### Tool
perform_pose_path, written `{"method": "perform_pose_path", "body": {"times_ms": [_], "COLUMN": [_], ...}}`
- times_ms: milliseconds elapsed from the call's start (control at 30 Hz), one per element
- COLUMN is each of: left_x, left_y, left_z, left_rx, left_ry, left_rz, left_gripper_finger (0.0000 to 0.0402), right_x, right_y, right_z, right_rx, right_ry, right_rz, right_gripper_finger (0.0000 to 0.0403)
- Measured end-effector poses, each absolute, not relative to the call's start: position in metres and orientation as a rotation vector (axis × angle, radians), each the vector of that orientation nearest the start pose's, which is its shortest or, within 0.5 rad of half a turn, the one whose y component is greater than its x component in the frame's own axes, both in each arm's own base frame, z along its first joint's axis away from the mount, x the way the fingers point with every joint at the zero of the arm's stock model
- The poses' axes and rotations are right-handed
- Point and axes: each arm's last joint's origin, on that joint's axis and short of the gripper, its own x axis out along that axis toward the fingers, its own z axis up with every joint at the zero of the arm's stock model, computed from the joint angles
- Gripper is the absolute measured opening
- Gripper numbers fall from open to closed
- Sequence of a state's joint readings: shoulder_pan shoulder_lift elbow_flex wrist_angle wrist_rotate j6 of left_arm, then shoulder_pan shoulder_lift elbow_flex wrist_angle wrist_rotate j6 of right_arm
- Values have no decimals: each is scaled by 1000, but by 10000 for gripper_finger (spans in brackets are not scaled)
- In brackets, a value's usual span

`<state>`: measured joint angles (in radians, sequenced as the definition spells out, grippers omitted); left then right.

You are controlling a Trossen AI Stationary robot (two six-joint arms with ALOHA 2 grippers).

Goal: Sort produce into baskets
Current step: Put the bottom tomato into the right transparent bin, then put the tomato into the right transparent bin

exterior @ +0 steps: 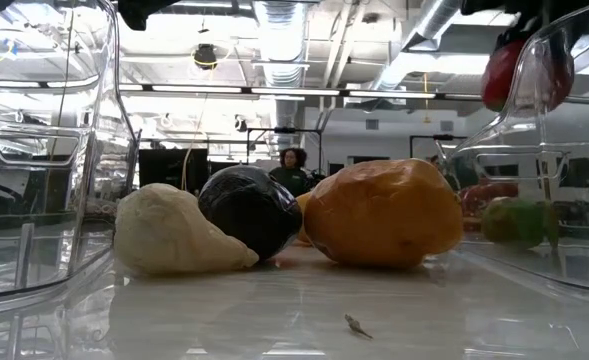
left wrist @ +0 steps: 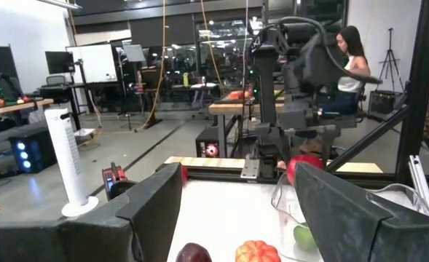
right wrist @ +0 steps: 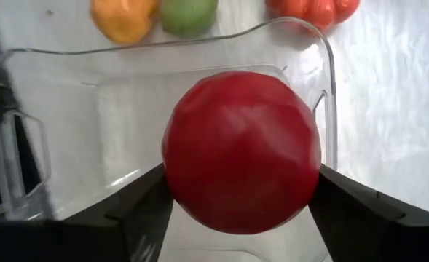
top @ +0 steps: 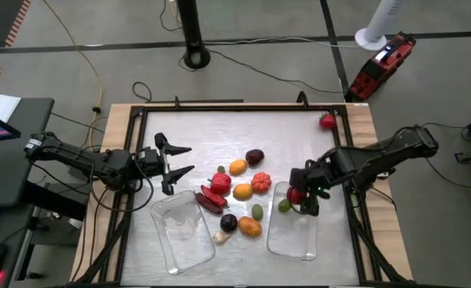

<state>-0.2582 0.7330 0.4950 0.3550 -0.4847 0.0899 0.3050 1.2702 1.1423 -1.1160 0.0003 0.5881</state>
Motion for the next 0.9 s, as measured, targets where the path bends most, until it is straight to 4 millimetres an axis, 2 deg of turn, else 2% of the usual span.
{"method": "perform_pose_path", "body": {"times_ms": [233,400,467,600,733,900], "left_x": [167,167,167,167,167,167], "left_y": [-30,-30,-30,-30,-30,-30], "left_z": [292,292,292,292,292,291], "left_rx": [39,41,42,42,42,43], "left_ry": [-101,-101,-101,-101,-101,-98], "left_rz": [231,231,231,231,231,230], "left_gripper_finger": [252,252,252,252,252,252], "right_x": [214,210,206,196,187,170], "right_y": [66,58,50,21,-16,-69], "right_z": [290,288,287,286,283,260], "right_rx": [337,345,291,233,251,275], "right_ry": [1280,1348,1376,1451,1444,1367], "right_rz": [-157,-175,-264,-469,-566,-698], "right_gripper_finger": [394,382,378,377,376,376]}}
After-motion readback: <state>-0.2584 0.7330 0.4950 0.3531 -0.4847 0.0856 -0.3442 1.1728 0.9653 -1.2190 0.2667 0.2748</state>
